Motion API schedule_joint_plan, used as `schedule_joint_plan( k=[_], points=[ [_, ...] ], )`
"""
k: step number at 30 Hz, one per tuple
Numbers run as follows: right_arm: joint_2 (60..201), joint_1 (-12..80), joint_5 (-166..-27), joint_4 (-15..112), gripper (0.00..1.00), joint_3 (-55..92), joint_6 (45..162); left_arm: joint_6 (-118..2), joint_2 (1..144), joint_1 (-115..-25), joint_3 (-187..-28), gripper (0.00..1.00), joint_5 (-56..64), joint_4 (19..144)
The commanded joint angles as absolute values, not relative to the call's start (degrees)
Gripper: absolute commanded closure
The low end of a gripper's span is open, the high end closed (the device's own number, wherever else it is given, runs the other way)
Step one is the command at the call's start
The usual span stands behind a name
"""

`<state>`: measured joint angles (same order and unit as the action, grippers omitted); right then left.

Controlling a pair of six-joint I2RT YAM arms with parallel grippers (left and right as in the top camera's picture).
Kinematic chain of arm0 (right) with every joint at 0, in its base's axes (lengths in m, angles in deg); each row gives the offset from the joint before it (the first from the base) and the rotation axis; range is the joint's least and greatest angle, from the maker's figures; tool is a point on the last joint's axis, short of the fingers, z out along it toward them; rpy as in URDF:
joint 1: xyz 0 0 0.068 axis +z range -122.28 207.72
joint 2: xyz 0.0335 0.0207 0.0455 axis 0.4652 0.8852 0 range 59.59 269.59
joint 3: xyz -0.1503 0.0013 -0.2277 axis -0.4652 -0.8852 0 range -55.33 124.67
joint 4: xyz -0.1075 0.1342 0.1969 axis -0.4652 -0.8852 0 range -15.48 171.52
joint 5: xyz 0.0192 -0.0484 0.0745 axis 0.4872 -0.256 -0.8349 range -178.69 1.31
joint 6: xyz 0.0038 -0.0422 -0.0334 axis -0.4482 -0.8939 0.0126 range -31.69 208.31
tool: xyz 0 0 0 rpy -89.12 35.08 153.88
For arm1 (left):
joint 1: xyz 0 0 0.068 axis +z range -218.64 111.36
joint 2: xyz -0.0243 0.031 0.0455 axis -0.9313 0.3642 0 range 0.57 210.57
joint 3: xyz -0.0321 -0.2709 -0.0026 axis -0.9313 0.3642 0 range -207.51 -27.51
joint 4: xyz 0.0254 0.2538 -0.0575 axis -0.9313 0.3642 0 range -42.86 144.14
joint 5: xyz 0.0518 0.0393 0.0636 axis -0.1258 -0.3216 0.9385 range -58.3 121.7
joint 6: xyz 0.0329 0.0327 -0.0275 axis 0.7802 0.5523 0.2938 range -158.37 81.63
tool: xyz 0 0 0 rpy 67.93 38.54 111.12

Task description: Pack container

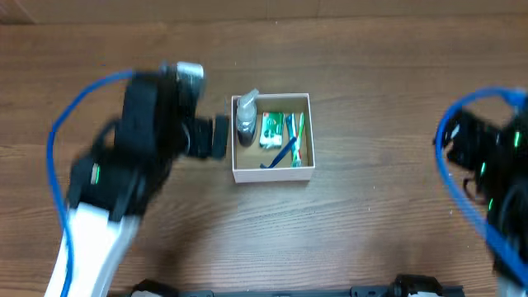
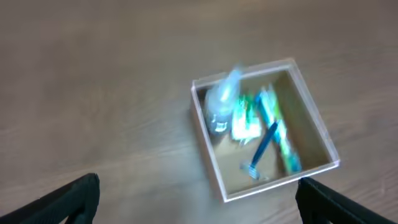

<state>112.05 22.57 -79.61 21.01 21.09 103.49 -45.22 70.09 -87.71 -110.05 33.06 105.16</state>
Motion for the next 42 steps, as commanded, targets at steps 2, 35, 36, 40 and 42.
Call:
schedule_joint_plan(
  k=[2, 35, 36, 40, 42],
  points=[
    [94.68, 22.88, -82.19, 21.1, 0.0, 1.2, 103.51, -55.02, 44.01, -92.46, -84.79, 0.0, 44.85, 98.47],
    [68.01, 28.98, -82.15, 26.78, 0.0, -16.04, 101.5, -55.12, 32.76, -92.3, -67.35, 0.0, 47.29, 105.62],
    [66.26, 29.2, -82.34, 29.16, 0.0, -19.19, 101.54, -55.12, 32.76, -92.3, -67.35, 0.0, 47.29, 105.62],
    [59.82, 29.66, -83.68, 45.4, 0.0, -34.86, 101.52, -55.12, 32.76, -92.3, -67.35, 0.0, 47.29, 105.62],
    [59.75, 29.72, -83.65, 55.06, 0.0, -39.43, 99.82, -55.12, 32.76, -92.3, -67.35, 0.0, 47.29, 105.62]
  ],
)
